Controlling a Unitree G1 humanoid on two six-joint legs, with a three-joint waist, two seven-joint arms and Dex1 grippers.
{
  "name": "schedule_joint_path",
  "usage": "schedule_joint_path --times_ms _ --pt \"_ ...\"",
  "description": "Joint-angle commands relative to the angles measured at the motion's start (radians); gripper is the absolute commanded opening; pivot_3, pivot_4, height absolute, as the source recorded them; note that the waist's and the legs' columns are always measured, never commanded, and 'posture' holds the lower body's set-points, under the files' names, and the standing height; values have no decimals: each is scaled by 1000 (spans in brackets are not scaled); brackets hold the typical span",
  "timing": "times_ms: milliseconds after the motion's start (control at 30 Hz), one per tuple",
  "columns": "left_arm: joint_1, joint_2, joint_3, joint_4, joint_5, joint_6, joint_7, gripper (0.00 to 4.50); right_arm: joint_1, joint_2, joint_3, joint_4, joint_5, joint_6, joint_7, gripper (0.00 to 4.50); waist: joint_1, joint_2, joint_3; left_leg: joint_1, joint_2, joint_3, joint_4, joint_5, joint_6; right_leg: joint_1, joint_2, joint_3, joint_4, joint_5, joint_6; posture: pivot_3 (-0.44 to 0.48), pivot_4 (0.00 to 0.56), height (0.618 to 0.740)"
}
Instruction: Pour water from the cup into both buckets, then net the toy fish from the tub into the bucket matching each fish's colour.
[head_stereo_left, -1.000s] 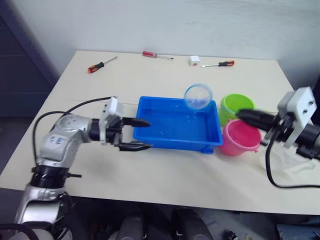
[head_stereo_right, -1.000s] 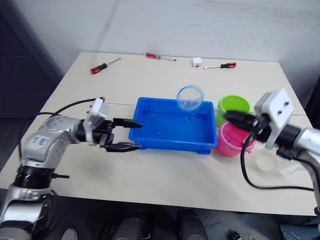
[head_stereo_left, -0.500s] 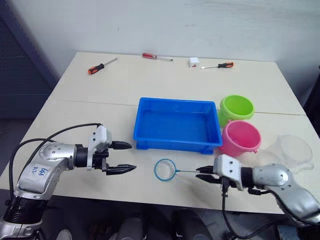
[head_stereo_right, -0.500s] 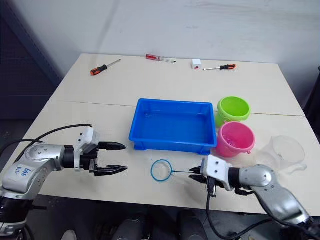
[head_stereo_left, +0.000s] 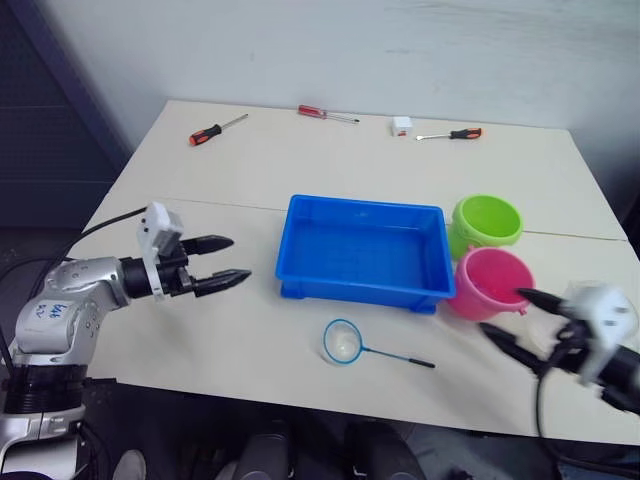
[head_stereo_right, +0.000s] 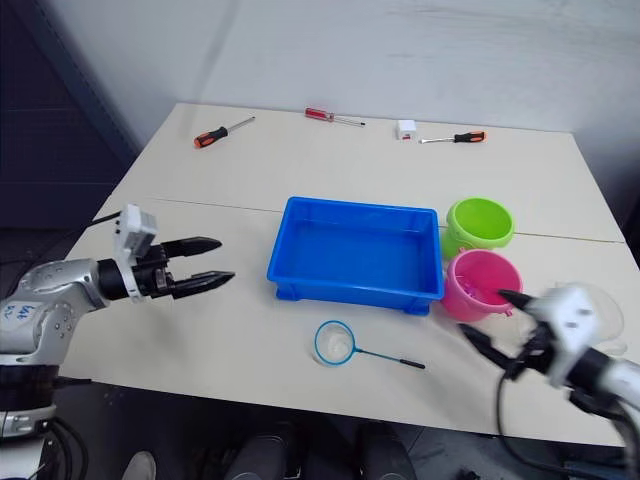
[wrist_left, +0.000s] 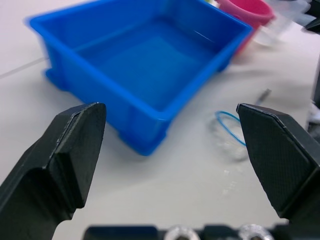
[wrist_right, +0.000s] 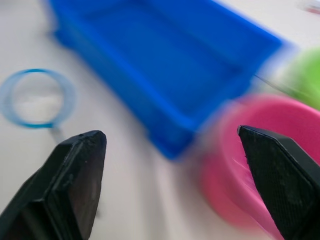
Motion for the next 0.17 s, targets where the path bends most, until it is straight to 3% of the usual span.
schedule_joint_path --times_ms 33,167 --pt "-43 4 -10 34 25 -60 -27 4500 105 34 -186 -16 24 -2 1 4460 -3 0 0 0 0 0 0 0 1 0 0 1 0 0 0 0 150 740" --pt "-81 2 -39 72 36 -84 -70 4500 224 72 -269 -16 -1 -53 27 4460 -5 0 0 3 0 1 -4 0 -1 0 0 1 -3 0 -1 0 150 740"
